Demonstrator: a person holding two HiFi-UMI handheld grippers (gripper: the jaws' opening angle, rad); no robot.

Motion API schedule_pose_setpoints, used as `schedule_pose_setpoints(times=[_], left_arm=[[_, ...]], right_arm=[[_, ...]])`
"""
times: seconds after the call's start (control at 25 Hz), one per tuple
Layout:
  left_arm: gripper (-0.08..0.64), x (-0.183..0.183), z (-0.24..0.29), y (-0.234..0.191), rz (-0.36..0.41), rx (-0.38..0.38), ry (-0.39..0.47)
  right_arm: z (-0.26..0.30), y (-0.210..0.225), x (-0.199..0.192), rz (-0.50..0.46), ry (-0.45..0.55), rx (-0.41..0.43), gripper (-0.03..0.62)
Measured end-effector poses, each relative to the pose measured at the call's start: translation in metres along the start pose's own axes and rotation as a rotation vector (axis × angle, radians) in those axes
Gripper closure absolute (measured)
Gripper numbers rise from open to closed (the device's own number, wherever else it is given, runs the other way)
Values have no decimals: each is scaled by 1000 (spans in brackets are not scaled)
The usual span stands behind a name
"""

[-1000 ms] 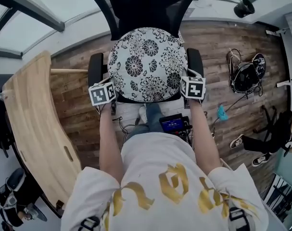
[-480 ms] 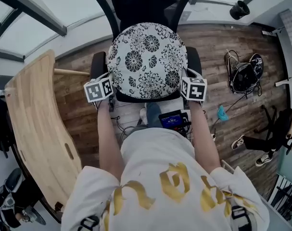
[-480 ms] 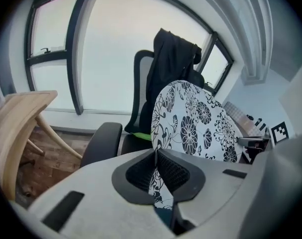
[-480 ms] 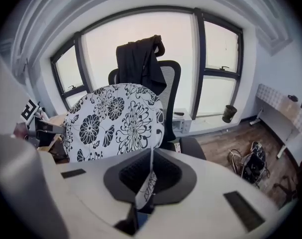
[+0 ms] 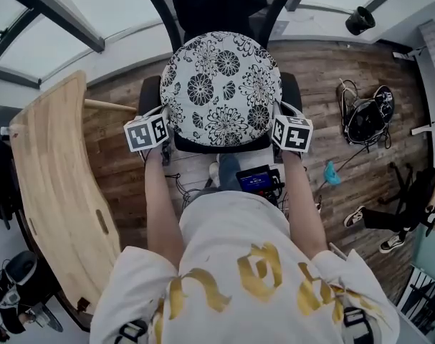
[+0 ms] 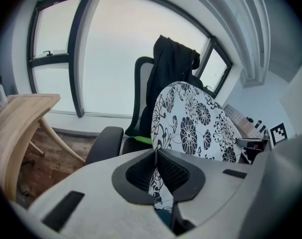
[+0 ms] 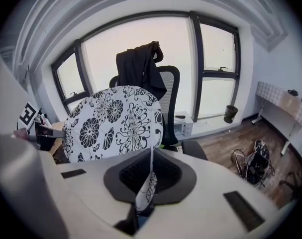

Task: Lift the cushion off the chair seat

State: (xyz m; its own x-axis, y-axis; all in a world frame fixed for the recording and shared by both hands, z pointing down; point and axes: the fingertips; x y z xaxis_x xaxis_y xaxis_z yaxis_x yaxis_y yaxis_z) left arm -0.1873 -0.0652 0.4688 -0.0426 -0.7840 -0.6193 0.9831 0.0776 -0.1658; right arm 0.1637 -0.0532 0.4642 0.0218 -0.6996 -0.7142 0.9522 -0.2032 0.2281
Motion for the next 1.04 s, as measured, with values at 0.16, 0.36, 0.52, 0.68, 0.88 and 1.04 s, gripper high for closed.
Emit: schedule_pose_setpoints(times=[0.16,0.36,0.52,0.68,0.88,1.04], left_arm=[[538,-1,1,3,-7,-15,4],[538,1,-3,10,-3,-22,14],[538,1,-2,12,-9,-26,22],[538,-3,-5,7,-10,-19,16],[538,-1,-4,4,-15,-19,22],[538,-1,1,9,-19,-21,19]], right_arm=[[0,4,-1,8,0,-9,575],[-1,7,0,14,4,-3,575],[-1,10,3,16,17,11,575],[-2,6,1,21,18,15,575],[0,6,1,17,10,14,575],[2,15,3,9,3,9,575]])
Point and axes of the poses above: the fingertips, and each gripper's own axes: z forward along the fingers, y to its right, x out of its top, and after that the axes turned 8 degrees about x, right-handed
